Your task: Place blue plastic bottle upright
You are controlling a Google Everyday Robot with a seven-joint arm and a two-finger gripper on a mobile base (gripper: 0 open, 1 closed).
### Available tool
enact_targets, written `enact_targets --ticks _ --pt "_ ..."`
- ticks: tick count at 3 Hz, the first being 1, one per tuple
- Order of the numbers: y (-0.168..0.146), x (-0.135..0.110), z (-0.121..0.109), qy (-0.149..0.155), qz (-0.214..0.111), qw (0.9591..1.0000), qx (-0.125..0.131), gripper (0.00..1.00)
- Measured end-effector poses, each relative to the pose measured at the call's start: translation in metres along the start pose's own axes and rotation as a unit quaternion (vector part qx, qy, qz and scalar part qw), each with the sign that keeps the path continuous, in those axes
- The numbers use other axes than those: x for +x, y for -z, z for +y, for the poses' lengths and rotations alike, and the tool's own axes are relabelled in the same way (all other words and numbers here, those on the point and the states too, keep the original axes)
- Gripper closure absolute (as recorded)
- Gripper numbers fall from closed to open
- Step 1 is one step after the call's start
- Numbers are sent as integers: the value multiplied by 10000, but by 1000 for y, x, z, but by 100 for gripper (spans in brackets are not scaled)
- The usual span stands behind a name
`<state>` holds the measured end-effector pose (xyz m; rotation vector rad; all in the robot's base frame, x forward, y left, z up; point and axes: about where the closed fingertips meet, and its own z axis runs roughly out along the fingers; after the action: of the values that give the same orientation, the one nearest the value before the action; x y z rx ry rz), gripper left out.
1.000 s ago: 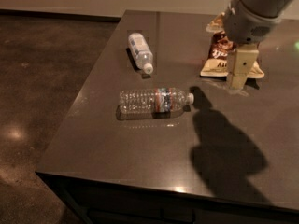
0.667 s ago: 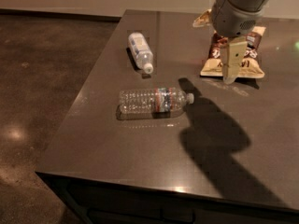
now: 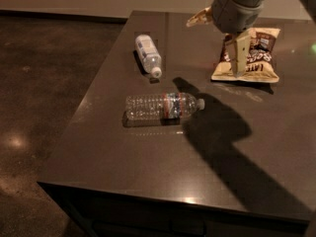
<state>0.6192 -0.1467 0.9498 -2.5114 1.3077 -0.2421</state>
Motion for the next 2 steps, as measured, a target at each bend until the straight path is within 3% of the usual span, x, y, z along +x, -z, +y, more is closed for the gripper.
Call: enact_targets --ticks 1,2 --pt "-6 -5 -12 651 -158 9977 -44 0" --pt "-13 -8 -20 1215 -220 9922 -150 0"
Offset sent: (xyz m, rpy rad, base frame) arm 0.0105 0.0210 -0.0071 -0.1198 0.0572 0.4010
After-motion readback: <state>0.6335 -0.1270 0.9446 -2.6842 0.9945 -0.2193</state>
